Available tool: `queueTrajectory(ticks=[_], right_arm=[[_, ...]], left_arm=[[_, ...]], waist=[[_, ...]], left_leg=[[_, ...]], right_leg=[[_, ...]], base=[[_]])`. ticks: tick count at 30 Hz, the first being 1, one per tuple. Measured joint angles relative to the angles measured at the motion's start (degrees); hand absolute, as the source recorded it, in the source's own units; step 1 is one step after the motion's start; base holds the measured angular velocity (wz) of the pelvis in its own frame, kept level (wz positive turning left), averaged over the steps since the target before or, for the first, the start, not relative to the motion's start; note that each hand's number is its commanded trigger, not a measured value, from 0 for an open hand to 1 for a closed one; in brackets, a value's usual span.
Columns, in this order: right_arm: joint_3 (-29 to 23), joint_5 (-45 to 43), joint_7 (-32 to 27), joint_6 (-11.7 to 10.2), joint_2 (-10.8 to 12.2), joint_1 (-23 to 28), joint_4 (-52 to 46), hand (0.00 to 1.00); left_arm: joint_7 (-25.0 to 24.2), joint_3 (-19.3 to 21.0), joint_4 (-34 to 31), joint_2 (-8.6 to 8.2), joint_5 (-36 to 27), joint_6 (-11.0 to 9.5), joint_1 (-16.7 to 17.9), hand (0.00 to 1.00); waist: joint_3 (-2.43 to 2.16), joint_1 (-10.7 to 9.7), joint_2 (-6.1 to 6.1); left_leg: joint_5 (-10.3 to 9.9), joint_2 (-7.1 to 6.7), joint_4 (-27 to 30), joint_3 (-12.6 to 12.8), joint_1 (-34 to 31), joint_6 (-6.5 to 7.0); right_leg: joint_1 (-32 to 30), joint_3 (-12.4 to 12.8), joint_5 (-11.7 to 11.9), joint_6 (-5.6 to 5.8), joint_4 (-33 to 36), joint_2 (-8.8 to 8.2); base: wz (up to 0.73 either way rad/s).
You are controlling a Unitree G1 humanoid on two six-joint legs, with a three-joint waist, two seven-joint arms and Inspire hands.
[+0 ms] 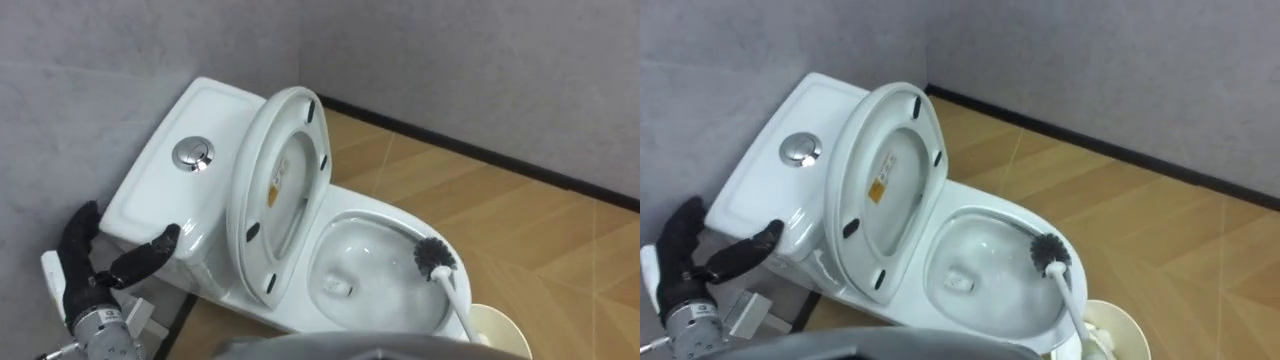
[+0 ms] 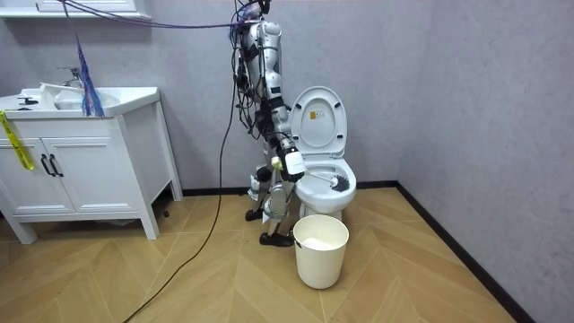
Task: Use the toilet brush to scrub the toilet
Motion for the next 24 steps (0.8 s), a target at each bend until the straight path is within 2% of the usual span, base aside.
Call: queueTrajectory(ticks=[5,7,13,20,22,24], right_arm=[[-2.6,0.2,0.0,0.0,0.9,1.4,-0.1,1.00],[-3.4,0.3,0.0,0.0,1.5,1.5,0.1,1.00],[-5.4,0.6,-0.1,-0.5,2.0,1.6,1.1,1.00],[-7.7,0.6,-0.1,-2.0,2.7,1.7,1.8,1.00],[-9.1,1.2,-1.5,-3.0,2.8,2.0,1.6,1.00],[-11.3,4.4,-4.5,-3.0,2.9,1.8,1.1,1.00]], left_arm=[[-3.3,1.6,3.0,-0.25,-6.4,0.0,-0.1,0.00],[-5.1,3.2,4.5,-0.87,-8.8,0.0,-0.1,0.00],[-8.3,6.3,8.3,-2.54,-13.1,0.0,-1.7,0.00],[-9.3,9.2,10.4,-4.22,-13.3,0.0,-3.0,0.00],[-9.5,9.4,11.5,-4.31,-14.8,0.0,-3.6,0.00],[-9.9,9.7,12.2,-4.31,-16.2,0.0,-3.7,0.00]], waist=[[-0.33,-0.4,1.23],[-0.31,-1.0,1.79],[-0.42,-3.3,2.04],[-0.37,-3.7,2.30],[-0.38,-3.9,2.49],[-0.41,-4.0,2.57]], left_leg=[[-0.2,0.41,-0.1,0.2,1.2,-0.32],[-0.3,0.63,-0.3,0.4,2.0,-0.43],[-0.3,0.61,0.2,0.3,2.0,-0.44],[-0.6,0.57,0.4,1.3,1.9,-0.58],[-0.9,0.52,0.4,1.6,1.9,-0.16],[-0.9,0.44,0.4,1.9,1.8,-0.16]], right_leg=[[0.6,1.1,0.2,-0.29,0.0,0.59],[0.9,1.7,0.2,-0.50,0.0,0.73],[0.8,2.4,0.4,-0.36,0.1,0.85],[0.1,4.4,1.3,-0.32,0.0,1.30],[-0.2,5.2,1.7,-0.33,-0.1,1.48],[-0.7,6.0,2.0,-0.43,-0.1,1.66]], base=[[-0.14],[-0.12],[-0.04],[-0.13],[-0.15],[-0.20]])
